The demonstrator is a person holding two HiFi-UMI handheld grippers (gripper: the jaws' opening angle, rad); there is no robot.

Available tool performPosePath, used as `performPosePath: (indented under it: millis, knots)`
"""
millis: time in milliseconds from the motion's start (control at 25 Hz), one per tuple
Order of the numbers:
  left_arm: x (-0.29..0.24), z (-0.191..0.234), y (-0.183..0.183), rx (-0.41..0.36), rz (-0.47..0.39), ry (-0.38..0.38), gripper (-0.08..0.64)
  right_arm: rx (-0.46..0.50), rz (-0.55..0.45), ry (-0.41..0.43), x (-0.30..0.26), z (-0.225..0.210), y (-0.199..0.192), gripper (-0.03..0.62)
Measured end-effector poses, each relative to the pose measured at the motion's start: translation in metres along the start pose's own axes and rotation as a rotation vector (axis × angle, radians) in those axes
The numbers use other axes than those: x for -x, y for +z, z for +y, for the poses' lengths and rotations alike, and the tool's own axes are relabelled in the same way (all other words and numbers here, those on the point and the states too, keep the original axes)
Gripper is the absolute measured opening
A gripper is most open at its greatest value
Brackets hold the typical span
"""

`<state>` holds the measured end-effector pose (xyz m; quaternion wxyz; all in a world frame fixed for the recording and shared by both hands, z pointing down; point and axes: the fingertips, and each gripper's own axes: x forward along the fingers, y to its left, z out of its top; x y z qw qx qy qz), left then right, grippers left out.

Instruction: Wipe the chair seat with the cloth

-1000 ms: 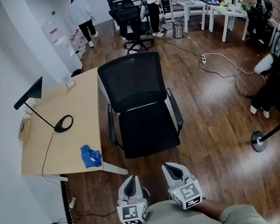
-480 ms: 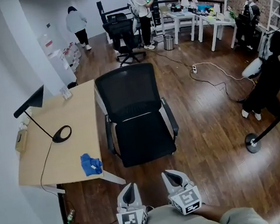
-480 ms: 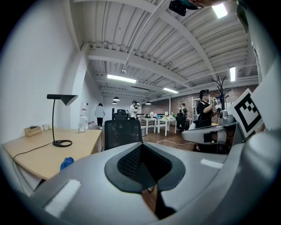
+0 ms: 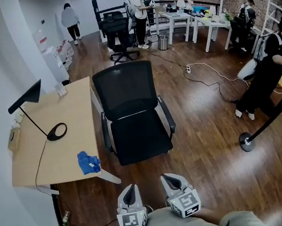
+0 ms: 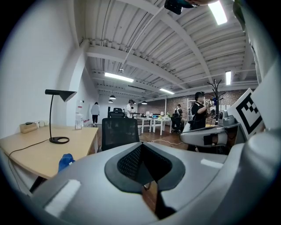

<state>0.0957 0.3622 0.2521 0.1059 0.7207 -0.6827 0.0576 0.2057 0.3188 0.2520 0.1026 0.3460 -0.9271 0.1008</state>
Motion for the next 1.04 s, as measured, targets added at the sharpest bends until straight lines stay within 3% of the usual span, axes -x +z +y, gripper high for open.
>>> performPosePath:
  millis: [1040]
  knots:
    - [-0.009, 0.008, 0.011, -0.004, -0.013, -0.024, 0.005, -0.023, -0.017, -0.043, -0.005, -0.007, 0.008, 0.000]
